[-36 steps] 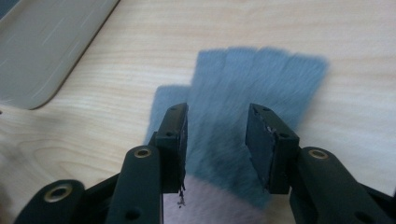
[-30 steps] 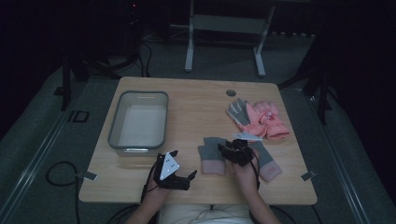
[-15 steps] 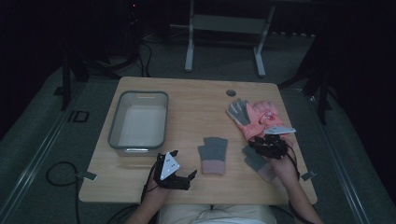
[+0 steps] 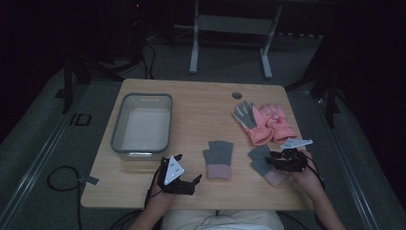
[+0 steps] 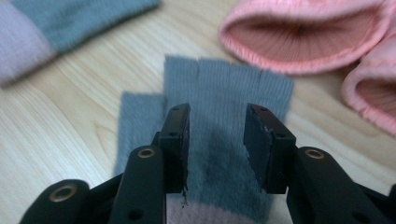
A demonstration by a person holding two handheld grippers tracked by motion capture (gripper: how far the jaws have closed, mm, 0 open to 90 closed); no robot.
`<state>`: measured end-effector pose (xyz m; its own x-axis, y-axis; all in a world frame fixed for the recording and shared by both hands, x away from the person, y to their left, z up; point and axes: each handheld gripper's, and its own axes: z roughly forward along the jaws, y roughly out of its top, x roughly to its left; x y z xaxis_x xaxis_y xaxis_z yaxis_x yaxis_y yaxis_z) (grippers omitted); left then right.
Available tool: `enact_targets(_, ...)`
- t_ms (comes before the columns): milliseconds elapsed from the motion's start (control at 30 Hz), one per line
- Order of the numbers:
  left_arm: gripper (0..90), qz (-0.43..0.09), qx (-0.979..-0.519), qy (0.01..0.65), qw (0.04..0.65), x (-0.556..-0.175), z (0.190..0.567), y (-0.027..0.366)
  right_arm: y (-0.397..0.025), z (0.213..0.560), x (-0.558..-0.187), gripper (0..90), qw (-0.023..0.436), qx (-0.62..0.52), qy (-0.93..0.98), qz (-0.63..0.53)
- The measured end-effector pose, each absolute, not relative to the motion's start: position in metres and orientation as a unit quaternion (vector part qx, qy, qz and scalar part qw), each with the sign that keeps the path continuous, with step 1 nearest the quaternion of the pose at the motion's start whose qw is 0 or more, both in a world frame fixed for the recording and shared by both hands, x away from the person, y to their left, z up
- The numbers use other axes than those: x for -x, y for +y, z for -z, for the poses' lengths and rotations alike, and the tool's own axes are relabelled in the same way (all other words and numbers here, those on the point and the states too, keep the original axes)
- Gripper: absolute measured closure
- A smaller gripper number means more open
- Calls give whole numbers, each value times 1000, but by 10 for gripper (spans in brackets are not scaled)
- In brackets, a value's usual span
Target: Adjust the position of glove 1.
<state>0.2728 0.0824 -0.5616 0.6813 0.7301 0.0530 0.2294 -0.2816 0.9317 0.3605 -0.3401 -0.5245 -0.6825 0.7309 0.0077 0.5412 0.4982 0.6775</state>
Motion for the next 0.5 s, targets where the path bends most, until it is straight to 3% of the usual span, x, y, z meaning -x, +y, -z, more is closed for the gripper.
enact_targets(167,3,-246,-761,315,511,-273,562,83,-339,533,-364,612,113,-378,858,-328)
enact_targets(367,3,-248,-760,314,512,-272,562,83,-334,538,-366,614,123,-371,868,-306)
enact_targets(500,3,-249,-760,314,512,-272,562,83,-336,541,-364,709,130,-379,859,-319)
